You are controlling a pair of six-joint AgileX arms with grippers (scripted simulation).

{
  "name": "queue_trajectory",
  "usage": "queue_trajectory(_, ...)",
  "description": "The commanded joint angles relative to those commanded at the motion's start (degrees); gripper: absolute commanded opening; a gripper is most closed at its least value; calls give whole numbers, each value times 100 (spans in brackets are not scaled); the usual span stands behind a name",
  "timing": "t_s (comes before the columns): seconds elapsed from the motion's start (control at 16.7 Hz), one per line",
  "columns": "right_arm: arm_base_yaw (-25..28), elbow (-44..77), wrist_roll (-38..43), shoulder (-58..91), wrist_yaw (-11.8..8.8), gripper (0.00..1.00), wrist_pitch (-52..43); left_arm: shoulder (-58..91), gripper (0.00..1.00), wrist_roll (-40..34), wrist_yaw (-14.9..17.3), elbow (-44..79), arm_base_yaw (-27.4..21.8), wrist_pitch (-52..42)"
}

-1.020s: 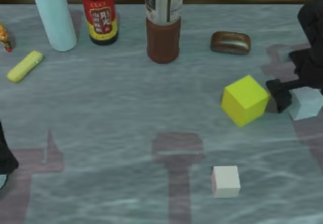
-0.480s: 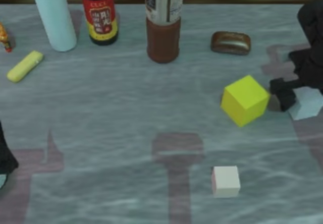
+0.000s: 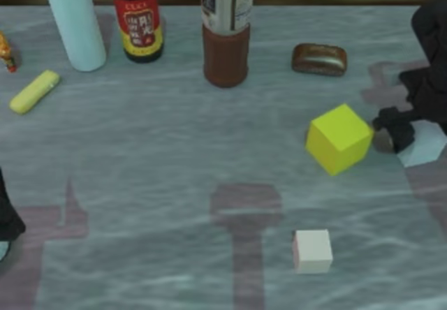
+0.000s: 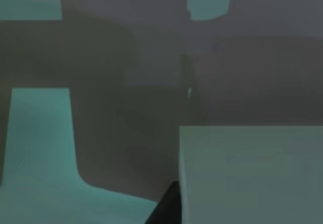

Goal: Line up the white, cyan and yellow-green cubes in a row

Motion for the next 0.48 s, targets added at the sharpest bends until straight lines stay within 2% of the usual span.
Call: queue_trajectory(0.48, -7, 52, 10, -123, -17, 0, -61, 0, 100, 0, 0, 0, 0, 0)
